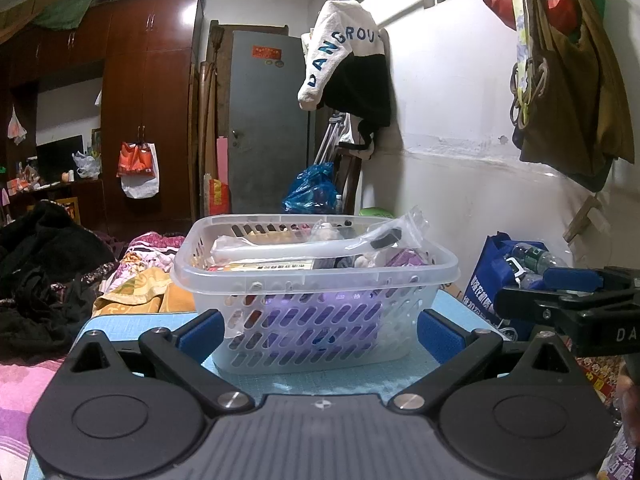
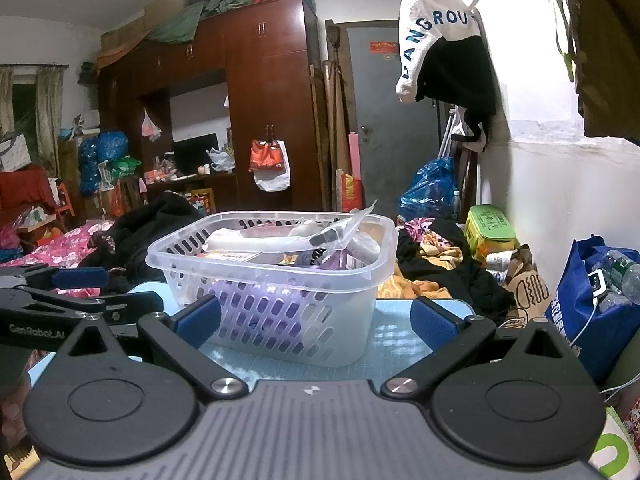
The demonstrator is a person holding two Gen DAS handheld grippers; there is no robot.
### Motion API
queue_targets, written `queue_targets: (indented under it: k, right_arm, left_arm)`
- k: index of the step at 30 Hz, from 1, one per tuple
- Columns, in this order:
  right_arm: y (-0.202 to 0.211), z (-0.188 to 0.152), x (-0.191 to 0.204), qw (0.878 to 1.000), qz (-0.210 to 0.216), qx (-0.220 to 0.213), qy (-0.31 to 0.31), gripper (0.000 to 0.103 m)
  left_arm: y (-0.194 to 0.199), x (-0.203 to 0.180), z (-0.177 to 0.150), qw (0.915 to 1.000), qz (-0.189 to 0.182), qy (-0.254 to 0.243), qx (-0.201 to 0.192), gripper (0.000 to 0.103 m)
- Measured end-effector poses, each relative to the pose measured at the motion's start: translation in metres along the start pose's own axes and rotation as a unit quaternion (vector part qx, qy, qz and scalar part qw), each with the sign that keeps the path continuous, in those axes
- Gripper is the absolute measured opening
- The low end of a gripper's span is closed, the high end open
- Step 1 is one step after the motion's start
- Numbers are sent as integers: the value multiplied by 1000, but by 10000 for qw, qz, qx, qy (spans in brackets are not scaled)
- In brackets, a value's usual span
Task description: Organize objects
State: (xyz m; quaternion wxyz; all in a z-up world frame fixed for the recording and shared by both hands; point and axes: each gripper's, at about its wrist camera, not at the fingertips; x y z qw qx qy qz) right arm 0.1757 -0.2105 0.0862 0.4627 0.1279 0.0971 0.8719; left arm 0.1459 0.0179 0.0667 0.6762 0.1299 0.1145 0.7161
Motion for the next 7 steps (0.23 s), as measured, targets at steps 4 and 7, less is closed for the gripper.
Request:
queue_targets:
  k: [4, 7]
  right_arm:
    - [-1, -1, 0, 10000, -1, 10, 24, 103]
    - [-1, -2, 0, 10000, 10, 30, 27, 103]
  left_arm:
    - [1, -1, -2, 9999, 82, -41, -83, 103]
    - [1, -1, -2, 9999, 78, -27, -101, 103]
Point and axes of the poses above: each gripper's, at about its wrist camera, not at the fingertips, and y roughly against the way its jaws point, x to its left, z to its top, and after that the axes turned 10 degrees about z, right-handed
